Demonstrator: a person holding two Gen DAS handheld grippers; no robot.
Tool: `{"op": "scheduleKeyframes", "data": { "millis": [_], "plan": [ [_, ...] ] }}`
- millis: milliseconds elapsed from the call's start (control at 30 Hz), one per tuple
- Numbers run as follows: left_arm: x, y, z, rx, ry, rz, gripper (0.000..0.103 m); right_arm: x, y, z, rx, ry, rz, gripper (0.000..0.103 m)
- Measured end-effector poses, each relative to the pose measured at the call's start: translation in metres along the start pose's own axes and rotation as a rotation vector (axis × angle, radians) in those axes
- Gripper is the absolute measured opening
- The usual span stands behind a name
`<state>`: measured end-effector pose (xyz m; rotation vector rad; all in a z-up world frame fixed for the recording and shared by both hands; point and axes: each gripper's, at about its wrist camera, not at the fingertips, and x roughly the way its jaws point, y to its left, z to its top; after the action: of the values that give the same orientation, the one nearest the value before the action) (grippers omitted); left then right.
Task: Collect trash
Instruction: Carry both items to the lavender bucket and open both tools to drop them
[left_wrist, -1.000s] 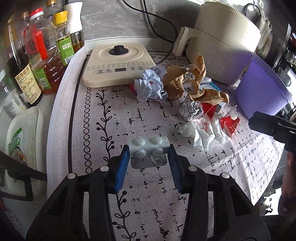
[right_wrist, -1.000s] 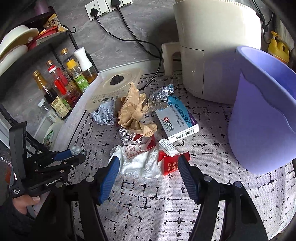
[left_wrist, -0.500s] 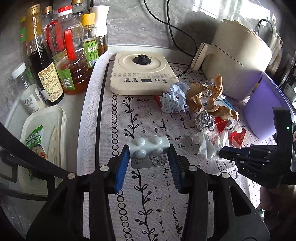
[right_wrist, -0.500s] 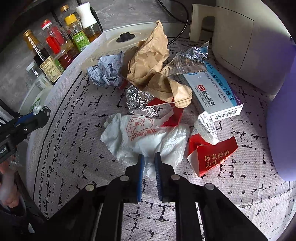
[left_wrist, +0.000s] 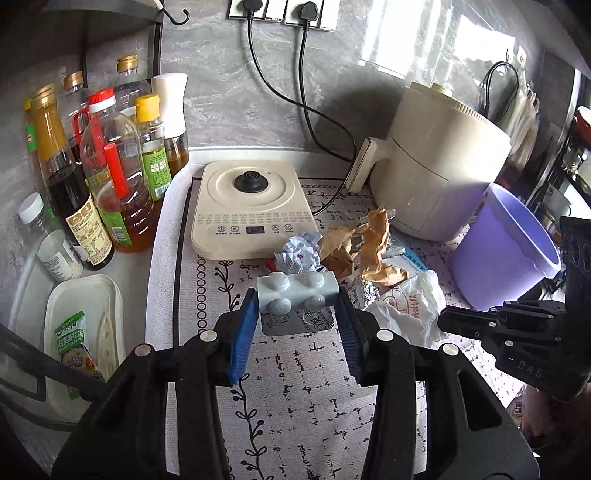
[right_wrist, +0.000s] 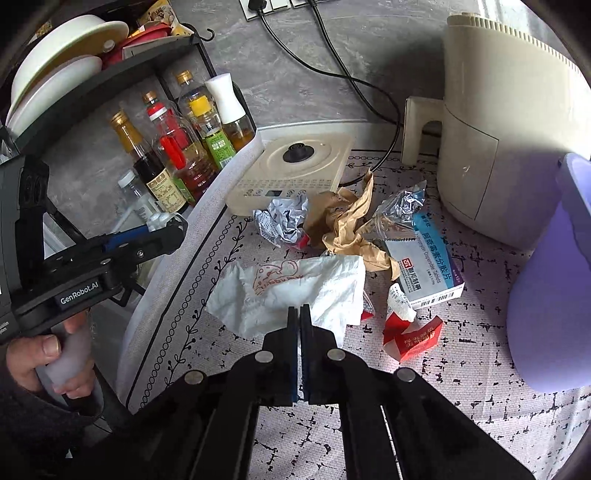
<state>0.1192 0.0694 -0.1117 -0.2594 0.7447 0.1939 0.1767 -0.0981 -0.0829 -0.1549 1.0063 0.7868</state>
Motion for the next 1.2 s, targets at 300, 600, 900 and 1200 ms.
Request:
{"op": "scheduleKeyframes", "data": {
  "millis": [300, 600, 900, 1200],
  "plan": [
    [-0.012, -0.043, 0.029, 0.059, -0.076, -0.067, 0.042, -0.078, -0.030, 0.027, 0.019, -0.185, -0.046, 0.002],
    [-0.007, -0.094, 0.052, 0.102, -0.121, -0.123, 0.042, -0.142, -0.094, 0.042, 0.080, -0.313, -0.165, 0.003],
    [0.002, -0.139, 0.059, 0.104, -0.143, -0.171, 0.042, -0.172, -0.162, 0.047, 0.133, -0.338, -0.277, 0.007],
    [0.005, -0.187, 0.064, 0.115, -0.172, -0.220, 0.042, -0.200, -0.220, 0.027, 0.238, -0.374, -0.307, 0.072]
  ]
}}
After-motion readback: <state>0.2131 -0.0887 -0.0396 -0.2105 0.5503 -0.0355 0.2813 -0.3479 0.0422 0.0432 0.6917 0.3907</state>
